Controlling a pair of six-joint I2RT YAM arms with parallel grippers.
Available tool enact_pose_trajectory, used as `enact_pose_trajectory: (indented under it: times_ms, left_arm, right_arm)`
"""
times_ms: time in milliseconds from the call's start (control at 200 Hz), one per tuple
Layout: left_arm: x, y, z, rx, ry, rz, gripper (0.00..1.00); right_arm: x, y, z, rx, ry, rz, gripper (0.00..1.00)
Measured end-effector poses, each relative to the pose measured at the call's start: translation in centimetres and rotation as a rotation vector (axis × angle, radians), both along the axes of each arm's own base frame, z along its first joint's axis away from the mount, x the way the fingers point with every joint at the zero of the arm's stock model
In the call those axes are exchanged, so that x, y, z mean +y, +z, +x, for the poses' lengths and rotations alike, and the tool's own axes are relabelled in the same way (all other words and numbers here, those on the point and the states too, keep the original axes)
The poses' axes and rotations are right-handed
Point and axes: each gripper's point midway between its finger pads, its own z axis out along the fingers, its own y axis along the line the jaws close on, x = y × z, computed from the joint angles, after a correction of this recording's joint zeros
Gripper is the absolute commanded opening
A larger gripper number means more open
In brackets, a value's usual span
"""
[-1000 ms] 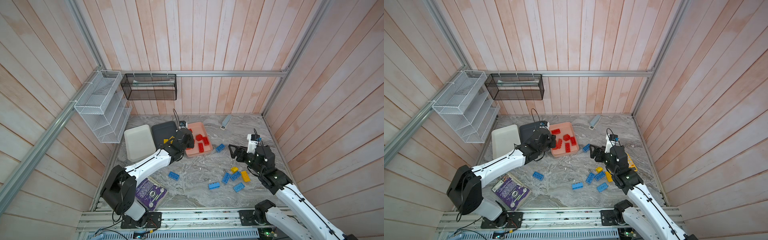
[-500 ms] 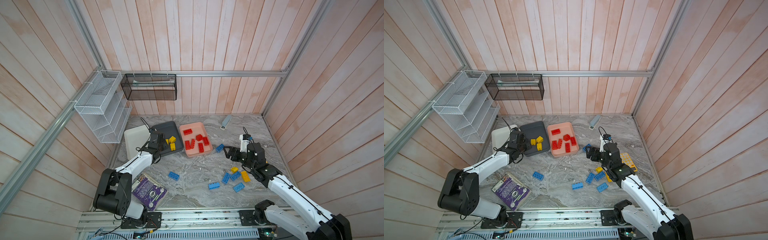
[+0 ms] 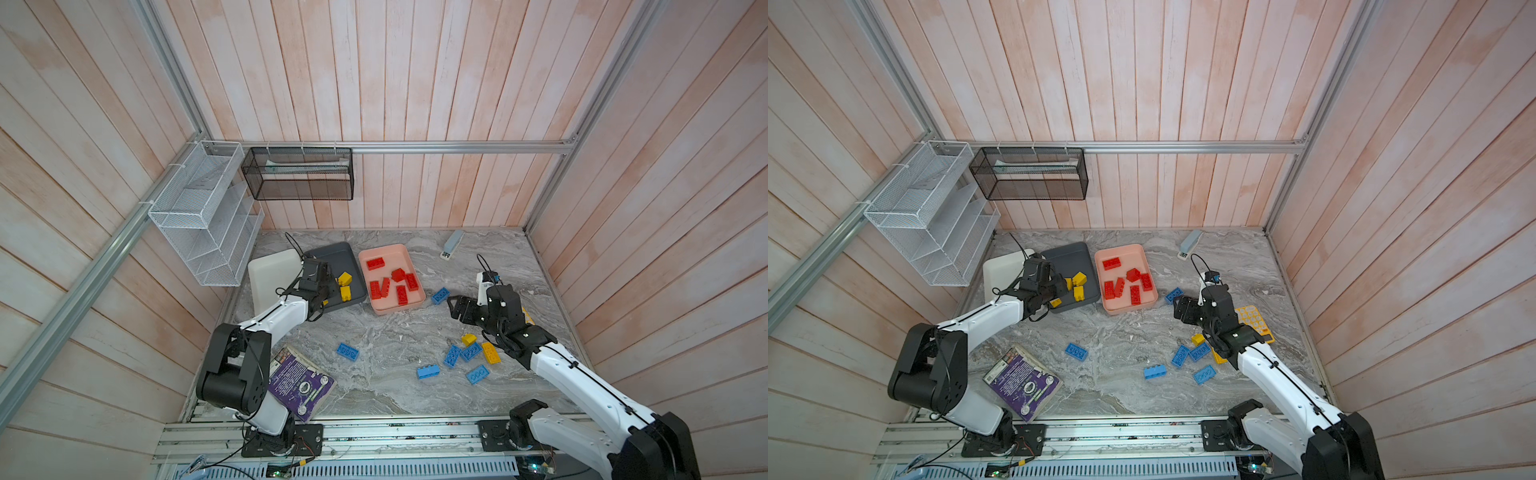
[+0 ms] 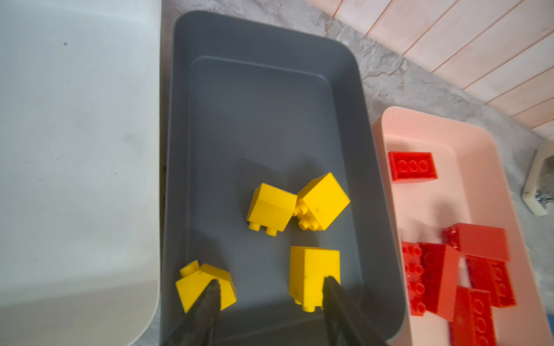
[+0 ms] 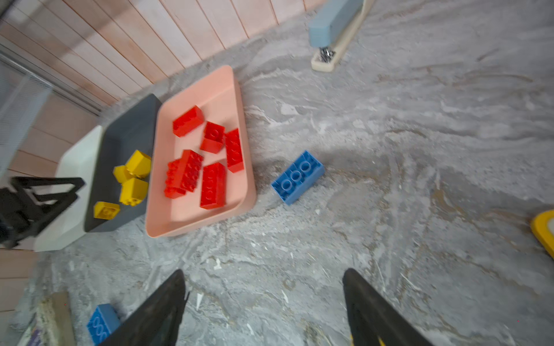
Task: Sort the legos into containers by color
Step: 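Lower the yellow brick into the gray tray and open the left gripper, then raise the left gripper while the right gripper grasps a yellow brick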
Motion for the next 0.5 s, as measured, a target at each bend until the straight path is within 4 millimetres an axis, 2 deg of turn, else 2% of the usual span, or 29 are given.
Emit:
enact_pose_trajectory:
  times_ms: [95,190,300,395,500]
  left_arm:
    - [-0.2,1.9,-0.4,-0.034,-0.016,-0.018,0.65]
    - [-0.4,4.9,-0.9,-0.094,-0.031,-0.043,0.67]
    - [-0.9,8.4,-1.9,-0.169,-0.056,-0.075,0.67]
    - [-2.0,11.3,-3.4,-0.228,-0.101,-0.098,0.68]
    - [-3.7,14.6,-5.8,-0.294,-0.172,-0.118,0.69]
  right_arm:
    - [-1.0,-1.5,-0.2,0.064,-0.036,-0.061,0.84]
    - [-1.9,-2.7,-0.7,0.109,-0.068,-0.107,0.85]
    - [-2.8,-3.5,-1.2,0.143,-0.104,-0.138,0.79]
    - [-3.4,-4.0,-1.6,0.164,-0.125,-0.154,0.76]
    - [-3.9,-4.9,-2.1,0.189,-0.141,-0.176,0.79]
